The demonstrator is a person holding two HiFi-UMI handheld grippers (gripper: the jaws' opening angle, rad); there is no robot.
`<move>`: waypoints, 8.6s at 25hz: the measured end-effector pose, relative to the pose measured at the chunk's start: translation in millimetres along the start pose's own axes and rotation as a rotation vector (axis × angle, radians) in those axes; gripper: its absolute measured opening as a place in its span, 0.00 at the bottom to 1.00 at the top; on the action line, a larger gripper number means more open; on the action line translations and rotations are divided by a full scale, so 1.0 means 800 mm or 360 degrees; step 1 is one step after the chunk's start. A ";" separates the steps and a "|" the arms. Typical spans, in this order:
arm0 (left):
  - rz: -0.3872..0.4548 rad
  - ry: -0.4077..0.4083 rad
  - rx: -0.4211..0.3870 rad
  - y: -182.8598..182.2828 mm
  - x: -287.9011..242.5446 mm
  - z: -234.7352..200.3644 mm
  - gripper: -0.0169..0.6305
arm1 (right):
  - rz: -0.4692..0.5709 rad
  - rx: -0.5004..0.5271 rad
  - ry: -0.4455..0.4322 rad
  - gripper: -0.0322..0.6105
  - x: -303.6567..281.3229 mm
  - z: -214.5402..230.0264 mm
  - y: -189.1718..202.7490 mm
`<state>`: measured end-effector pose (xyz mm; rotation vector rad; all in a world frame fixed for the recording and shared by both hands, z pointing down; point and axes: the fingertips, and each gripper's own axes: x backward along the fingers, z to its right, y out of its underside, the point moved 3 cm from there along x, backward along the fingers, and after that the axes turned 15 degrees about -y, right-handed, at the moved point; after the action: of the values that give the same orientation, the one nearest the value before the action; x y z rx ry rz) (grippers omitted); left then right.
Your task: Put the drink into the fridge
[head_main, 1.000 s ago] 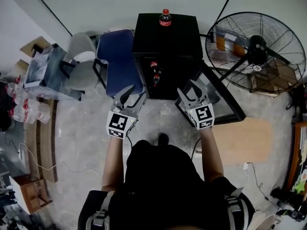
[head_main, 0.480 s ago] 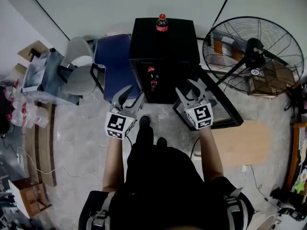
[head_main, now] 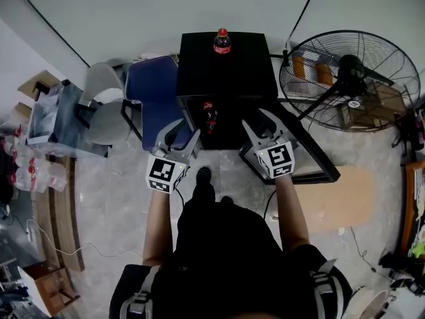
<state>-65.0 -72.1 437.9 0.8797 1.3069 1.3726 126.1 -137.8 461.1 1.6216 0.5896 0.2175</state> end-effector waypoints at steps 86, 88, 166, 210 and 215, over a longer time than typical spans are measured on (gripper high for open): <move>0.0056 0.0412 0.0001 0.016 -0.215 -0.192 0.29 | 0.0128 -0.0225 0.0475 0.26 -0.207 0.197 -0.122; 0.0053 0.0412 -0.0004 0.014 -0.211 -0.184 0.29 | 0.0122 -0.0204 0.0468 0.26 -0.199 0.193 -0.122; -0.0067 0.0074 -0.0075 0.020 -0.088 -0.088 0.26 | -0.0222 -0.0336 0.0230 0.26 -0.098 0.046 0.171; -0.0245 0.0249 -0.0008 0.054 -0.126 -0.138 0.26 | -0.0412 -0.0496 0.0431 0.26 -0.234 0.105 0.326; -0.0151 0.0234 0.0023 0.048 -0.126 -0.144 0.26 | -0.0399 -0.0544 0.0468 0.26 -0.226 0.106 0.330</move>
<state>-159.1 -194.8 471.3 0.7276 1.4533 1.3755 77.6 -309.7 740.3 1.1806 0.9211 0.3531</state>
